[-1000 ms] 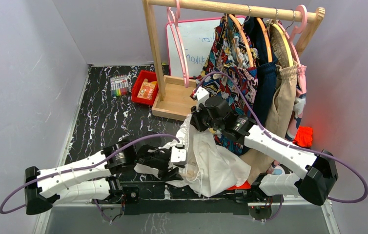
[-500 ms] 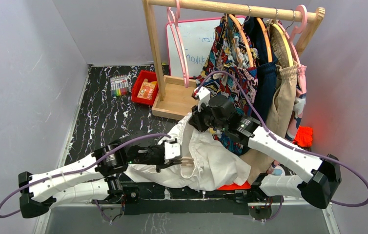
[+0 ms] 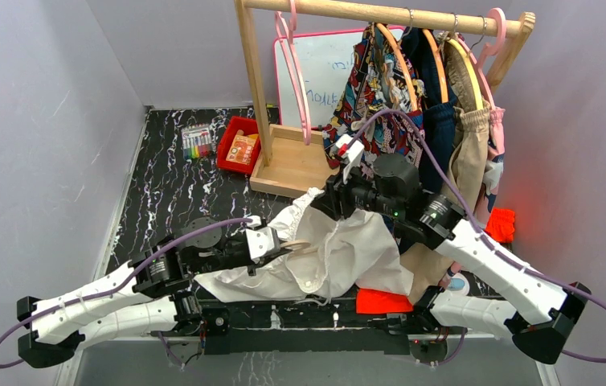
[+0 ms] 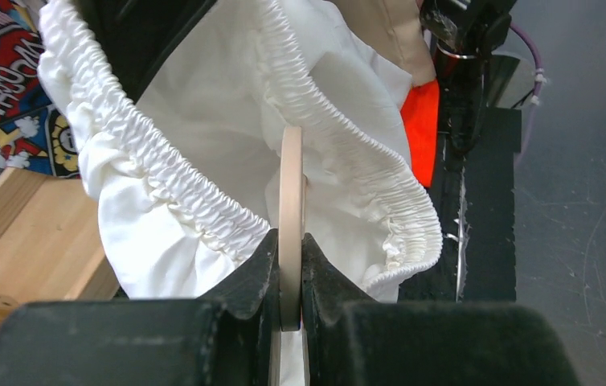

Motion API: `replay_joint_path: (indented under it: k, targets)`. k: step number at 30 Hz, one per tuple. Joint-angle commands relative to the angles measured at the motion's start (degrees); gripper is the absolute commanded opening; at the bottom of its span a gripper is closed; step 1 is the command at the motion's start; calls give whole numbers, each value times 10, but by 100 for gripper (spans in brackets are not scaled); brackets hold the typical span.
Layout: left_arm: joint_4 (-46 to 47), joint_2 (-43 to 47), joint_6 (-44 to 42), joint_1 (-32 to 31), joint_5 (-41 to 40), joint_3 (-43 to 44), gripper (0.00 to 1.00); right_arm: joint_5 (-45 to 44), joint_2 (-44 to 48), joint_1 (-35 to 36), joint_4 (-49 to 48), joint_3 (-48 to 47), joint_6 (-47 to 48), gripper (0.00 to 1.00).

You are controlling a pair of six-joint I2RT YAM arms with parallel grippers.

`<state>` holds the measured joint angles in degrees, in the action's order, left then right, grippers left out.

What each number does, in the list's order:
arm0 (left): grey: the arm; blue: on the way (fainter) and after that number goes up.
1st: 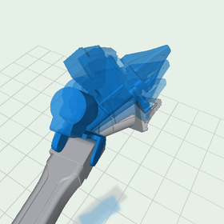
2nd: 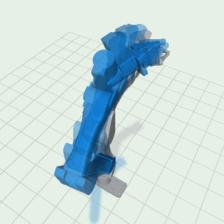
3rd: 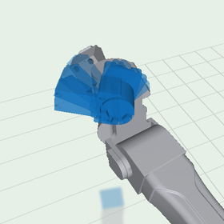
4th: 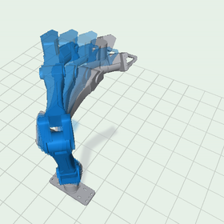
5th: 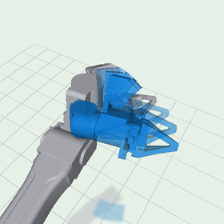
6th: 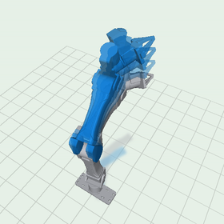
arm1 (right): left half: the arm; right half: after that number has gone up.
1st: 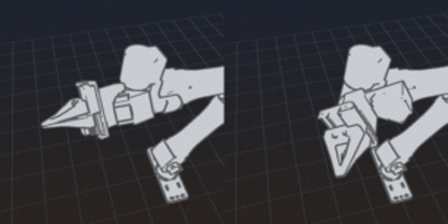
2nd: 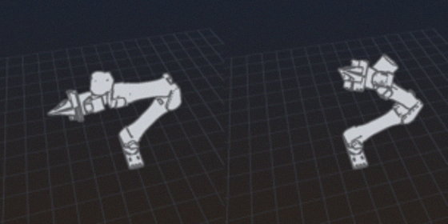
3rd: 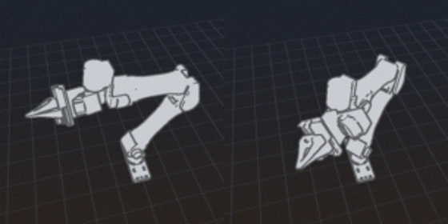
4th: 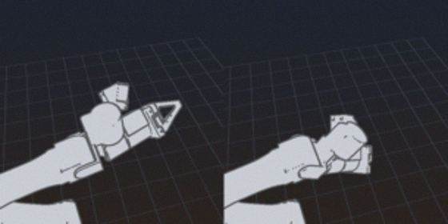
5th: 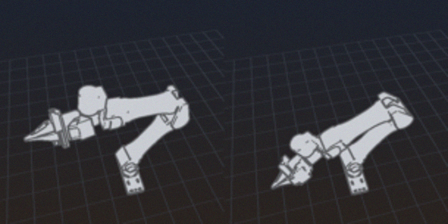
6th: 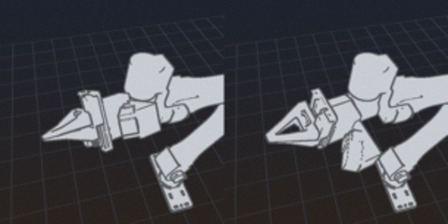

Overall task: Place the shorts on the hanger
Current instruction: Pick up the hanger at the center of the board.

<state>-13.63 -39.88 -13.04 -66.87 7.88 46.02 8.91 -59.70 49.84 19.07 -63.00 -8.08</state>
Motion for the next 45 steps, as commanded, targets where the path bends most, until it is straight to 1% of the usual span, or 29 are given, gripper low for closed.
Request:
replay_joint_path:
  k: [1,6,8,9,11,15,19,22,25,29,33,36,40,45]
  targets:
    - [54,23,-7,-2,-34,23,0,42,31,-2,3,-43,12,47]
    - [57,22,-3,-2,-43,28,0,78,41,-3,27,-51,10,61]
    - [56,19,-5,-2,-47,28,0,82,48,-3,34,-54,9,85]
    - [56,18,-6,-2,-50,27,0,78,51,-2,40,-58,10,88]
    - [55,14,-8,-2,-52,26,0,53,56,-3,55,-63,12,90]
    - [53,6,-11,-2,-57,24,0,10,74,-2,71,-66,22,91]
    - [55,6,-12,-2,-65,27,0,20,102,-2,61,-65,35,91]
    - [56,5,-14,-2,-66,35,0,66,112,-2,51,-71,45,90]
    - [55,3,-18,-2,-66,46,0,145,110,-2,40,-76,55,86]
    - [53,-4,-21,-2,-59,65,0,233,84,-2,29,-77,60,79]
    - [50,-11,-22,-2,-50,80,0,271,69,-2,-2,-65,59,77]
    - [44,-15,-26,-2,-45,89,0,280,61,-2,-23,-60,64,77]
    - [39,-19,-28,-2,-36,96,0,295,35,2,-13,-69,90,76]
    - [36,-20,-28,-2,-32,95,0,255,10,52,12,-77,126,73]
